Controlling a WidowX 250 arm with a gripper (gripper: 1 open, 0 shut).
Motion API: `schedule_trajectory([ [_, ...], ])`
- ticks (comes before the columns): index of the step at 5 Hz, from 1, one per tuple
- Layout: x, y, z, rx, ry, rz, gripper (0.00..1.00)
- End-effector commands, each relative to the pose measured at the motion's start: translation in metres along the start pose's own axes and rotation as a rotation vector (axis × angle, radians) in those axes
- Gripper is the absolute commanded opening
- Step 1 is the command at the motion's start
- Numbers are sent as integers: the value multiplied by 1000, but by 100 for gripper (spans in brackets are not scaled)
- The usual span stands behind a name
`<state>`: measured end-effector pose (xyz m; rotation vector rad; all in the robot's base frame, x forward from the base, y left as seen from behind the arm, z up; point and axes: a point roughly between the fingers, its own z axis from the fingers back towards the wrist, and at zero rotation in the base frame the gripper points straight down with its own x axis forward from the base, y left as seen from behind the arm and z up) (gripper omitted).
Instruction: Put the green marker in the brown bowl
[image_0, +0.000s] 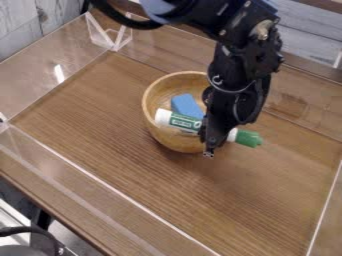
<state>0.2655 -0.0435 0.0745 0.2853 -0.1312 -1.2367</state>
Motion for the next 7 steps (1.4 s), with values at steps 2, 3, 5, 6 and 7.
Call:
schedule_trajectory([
  [2, -1, 11, 15, 70, -41, 29, 0],
  [3, -2, 11, 15, 73, -44, 37, 0],
  [5, -2, 12, 15, 82, -52, 58, 0],
  [6, -2, 12, 16, 85, -56, 70, 0],
  [7, -2, 13, 16, 88, -60, 82, 0],
])
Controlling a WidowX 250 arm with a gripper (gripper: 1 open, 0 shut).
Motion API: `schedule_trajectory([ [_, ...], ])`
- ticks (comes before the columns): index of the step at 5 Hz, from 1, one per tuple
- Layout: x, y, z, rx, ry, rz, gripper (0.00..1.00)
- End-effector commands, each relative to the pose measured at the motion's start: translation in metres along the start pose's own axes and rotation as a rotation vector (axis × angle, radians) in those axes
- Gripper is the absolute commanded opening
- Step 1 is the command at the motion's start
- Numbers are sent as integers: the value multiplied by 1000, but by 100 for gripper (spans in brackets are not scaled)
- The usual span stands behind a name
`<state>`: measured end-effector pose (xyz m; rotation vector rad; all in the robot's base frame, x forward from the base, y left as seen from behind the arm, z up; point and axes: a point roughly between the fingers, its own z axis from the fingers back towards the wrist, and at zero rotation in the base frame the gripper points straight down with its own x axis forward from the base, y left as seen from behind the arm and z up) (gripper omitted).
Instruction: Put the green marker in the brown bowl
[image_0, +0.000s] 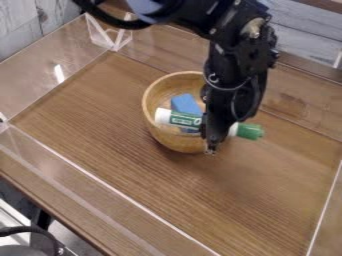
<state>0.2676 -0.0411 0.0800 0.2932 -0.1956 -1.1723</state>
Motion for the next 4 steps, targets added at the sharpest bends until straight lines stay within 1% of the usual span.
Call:
schedule_trajectory([
  [1, 1, 9, 11, 49, -29, 26, 0],
  [4, 2, 11, -5, 55, -60, -5, 0],
])
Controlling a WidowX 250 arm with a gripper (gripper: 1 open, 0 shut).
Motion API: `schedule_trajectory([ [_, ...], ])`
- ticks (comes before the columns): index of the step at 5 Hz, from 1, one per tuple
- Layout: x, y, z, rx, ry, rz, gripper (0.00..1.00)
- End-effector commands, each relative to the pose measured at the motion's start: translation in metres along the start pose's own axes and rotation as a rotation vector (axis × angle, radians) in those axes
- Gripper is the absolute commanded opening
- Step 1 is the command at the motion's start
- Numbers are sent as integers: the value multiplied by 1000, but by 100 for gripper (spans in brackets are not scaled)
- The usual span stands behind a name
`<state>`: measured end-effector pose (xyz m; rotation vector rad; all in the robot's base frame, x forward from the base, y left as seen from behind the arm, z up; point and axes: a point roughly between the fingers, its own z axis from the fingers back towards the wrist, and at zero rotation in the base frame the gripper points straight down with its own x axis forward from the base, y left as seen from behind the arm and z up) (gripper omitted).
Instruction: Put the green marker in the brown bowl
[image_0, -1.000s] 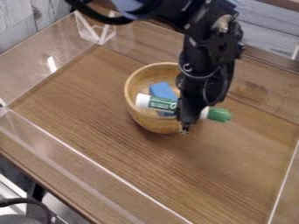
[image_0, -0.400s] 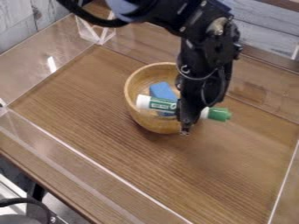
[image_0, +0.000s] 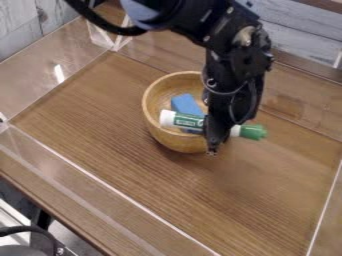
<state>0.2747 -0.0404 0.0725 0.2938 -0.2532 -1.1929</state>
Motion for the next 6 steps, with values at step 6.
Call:
schedule_trajectory([
  [6, -2, 8, -20, 36, -32, -36, 0],
])
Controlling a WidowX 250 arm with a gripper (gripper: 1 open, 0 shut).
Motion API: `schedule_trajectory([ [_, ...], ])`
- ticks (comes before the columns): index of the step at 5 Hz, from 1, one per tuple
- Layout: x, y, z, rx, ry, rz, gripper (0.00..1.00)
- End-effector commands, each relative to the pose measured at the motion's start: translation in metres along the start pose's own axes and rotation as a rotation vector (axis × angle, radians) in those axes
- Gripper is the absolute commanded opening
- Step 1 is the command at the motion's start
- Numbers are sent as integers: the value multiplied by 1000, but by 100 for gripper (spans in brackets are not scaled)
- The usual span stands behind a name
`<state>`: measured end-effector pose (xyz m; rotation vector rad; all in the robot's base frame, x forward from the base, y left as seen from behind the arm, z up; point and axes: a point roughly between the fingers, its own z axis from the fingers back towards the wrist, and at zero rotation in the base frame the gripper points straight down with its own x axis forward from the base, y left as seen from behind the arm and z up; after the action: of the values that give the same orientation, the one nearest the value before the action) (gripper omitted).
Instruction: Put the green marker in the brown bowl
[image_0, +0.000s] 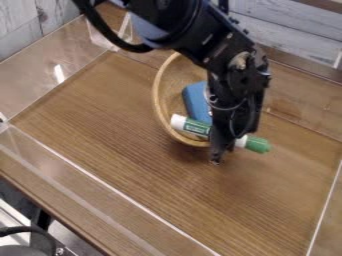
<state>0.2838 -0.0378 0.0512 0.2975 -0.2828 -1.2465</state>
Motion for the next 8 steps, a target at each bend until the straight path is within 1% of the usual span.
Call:
schedule_trajectory([
  [1, -4, 8, 3, 16, 1, 15, 0],
  [4, -6, 12, 3, 9, 2, 13, 0],
  [8, -6, 11, 1, 14, -5, 3, 0],
])
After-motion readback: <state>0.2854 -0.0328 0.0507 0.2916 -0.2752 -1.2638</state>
